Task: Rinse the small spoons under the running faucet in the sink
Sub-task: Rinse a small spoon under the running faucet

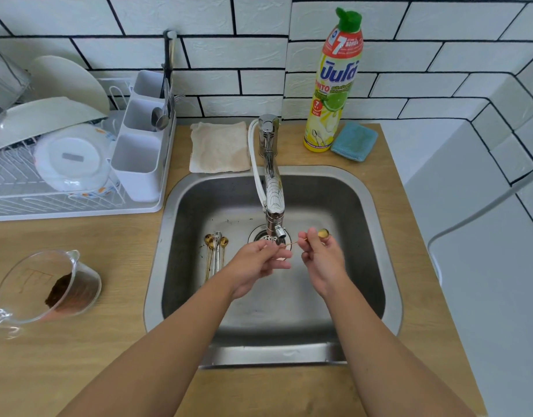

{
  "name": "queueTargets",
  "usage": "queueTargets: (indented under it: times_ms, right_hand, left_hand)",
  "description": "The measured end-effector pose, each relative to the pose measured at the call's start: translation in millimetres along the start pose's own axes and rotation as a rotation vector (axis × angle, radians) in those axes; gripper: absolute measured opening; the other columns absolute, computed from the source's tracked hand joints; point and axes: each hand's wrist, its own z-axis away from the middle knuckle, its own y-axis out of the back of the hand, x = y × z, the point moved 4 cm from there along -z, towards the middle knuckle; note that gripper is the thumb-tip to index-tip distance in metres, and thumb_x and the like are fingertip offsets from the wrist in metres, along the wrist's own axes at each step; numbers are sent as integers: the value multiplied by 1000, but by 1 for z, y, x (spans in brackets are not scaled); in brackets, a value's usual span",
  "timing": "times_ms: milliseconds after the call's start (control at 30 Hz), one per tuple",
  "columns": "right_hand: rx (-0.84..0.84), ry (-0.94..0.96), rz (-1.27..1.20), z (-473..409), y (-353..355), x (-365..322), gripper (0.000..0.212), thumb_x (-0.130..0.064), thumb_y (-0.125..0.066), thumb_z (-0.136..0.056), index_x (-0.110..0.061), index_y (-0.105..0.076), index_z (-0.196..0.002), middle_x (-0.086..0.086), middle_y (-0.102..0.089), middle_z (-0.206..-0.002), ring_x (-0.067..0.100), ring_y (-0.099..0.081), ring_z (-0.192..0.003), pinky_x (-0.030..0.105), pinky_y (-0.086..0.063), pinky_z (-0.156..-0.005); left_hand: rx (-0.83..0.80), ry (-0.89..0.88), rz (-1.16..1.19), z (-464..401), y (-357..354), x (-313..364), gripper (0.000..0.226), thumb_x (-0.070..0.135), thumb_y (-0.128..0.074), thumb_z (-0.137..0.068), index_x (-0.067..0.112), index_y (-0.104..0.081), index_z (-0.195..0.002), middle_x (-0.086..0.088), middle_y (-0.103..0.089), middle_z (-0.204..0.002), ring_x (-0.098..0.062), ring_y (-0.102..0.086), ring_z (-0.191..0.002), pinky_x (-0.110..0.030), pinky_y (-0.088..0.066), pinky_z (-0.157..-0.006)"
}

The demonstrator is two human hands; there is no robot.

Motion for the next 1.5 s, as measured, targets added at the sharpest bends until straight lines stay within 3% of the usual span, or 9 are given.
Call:
queueTargets:
  times_ms: [67, 233, 467, 700, 800, 900, 1133, 1333, 1500]
  right_hand:
    - [-8, -10, -16, -2, 2, -2, 8, -19, -56, -106, -18, -59, -98, -2, -75, -93, -1, -69, -68, 20, -45, -66]
    - [-141, -35, 69, 0, -5, 3, 8, -16, -61, -103, -16, -67, -108, -3, -80, -89, 4, -75, -80, 16, -51, -65]
    - [-14, -49, 7, -3, 0, 10, 7, -17, -67, -100, -14, -70, -95, -2, -81, -85, 4, -77, -82, 14, -52, -58]
    - [-32, -61, 24, 0, -6, 12, 24, -23, -75, -94, -17, -80, -71, 1, -80, -84, 2, -71, -65, 13, -41, -47]
    - [-24, -46, 60, 0, -5, 8, 19, -23, -77, -92, -17, -80, -74, 2, -81, -89, 2, -68, -64, 14, -42, -49]
    - [4, -32, 94, -1, -2, 4, 10, -24, -76, -93, -18, -77, -86, 1, -81, -92, 4, -68, -71, 21, -42, -60]
    - [-45, -36, 192, 2, -11, 9, 15, -27, -70, -98, -18, -76, -88, -7, -79, -83, 0, -66, -63, 21, -38, -60]
    - [-179, -23, 308, 7, -19, 22, 8, -18, -74, -95, -15, -79, -89, -5, -75, -82, 4, -45, -52, 15, -39, -50]
    - [-139, 6, 303, 3, -18, 20, 10, -16, -73, -94, -12, -80, -88, -1, -79, -89, 3, -41, -49, 13, -39, -49]
  left_hand:
    - [-69, 79, 151, 1, 1, -3, 20, 27, -50, -107, 15, -66, -110, 3, -78, -96, -16, -77, -86, -27, -44, -69]
    - [210, 119, -94, 0, 10, -8, 36, 48, -61, -98, 15, -65, -84, 6, -51, -51, -10, -56, -45, -24, -44, -54]
    - [171, -400, -917, 6, 3, 0, 26, 32, -47, -106, 19, -66, -94, 8, -57, -81, -4, -57, -66, -25, -42, -66]
    - [291, -162, -447, 7, 9, -1, 61, 62, -60, -92, 23, -63, -46, 4, -51, -43, -10, -46, -40, -21, -41, -48]
    - [107, -90, -238, 6, 7, -5, 39, 48, -54, -102, 19, -77, -87, 2, -66, -65, -12, -53, -49, -23, -47, -59]
    - [-76, -56, -190, 7, 7, -9, 26, 30, -45, -108, 21, -64, -124, 3, -77, -92, -13, -68, -68, -28, -48, -81]
    - [97, -117, -468, 13, 4, 2, 46, 52, -47, -102, 17, -64, -76, 6, -47, -47, -9, -40, -41, -22, -34, -40]
    - [38, -51, -271, 22, 6, 2, 32, 34, -37, -108, 11, -58, -100, 3, -47, -67, -6, -38, -47, -18, -35, -46]
    - [-92, -52, -463, 37, 9, 1, 31, 24, -32, -109, 9, -56, -96, -1, -53, -68, -13, -45, -48, -22, -41, -50]
